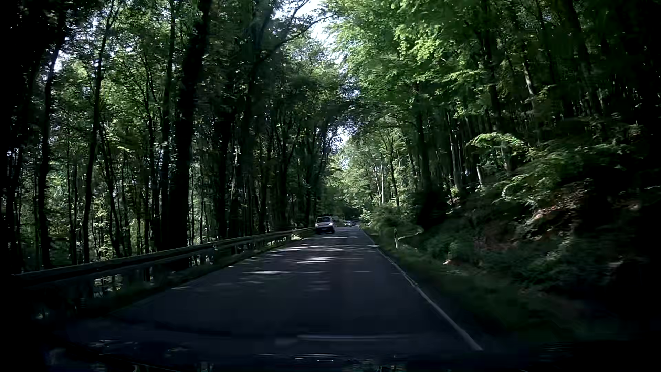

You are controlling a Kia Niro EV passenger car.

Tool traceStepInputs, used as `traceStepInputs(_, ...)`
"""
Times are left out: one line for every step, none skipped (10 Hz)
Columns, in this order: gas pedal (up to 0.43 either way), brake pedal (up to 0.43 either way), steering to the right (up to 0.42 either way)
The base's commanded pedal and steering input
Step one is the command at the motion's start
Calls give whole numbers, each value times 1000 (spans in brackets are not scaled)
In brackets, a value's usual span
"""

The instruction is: Follow the waypoints while adhering to traffic rules and regulations

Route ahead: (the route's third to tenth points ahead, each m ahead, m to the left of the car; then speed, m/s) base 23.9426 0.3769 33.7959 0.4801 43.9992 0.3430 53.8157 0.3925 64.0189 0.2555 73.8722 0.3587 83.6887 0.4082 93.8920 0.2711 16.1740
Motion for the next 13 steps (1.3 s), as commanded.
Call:
traceStepInputs(331, 0, 0)
traceStepInputs(331, 0, -2)
traceStepInputs(331, 0, -2)
traceStepInputs(331, 0, -2)
traceStepInputs(331, 0, -4)
traceStepInputs(319, 0, -5)
traceStepInputs(299, 0, -6)
traceStepInputs(287, 0, -6)
traceStepInputs(268, 0, -6)
traceStepInputs(260, 0, -5)
traceStepInputs(248, 0, -3)
traceStepInputs(248, 0, -2)
traceStepInputs(248, 0, -2)
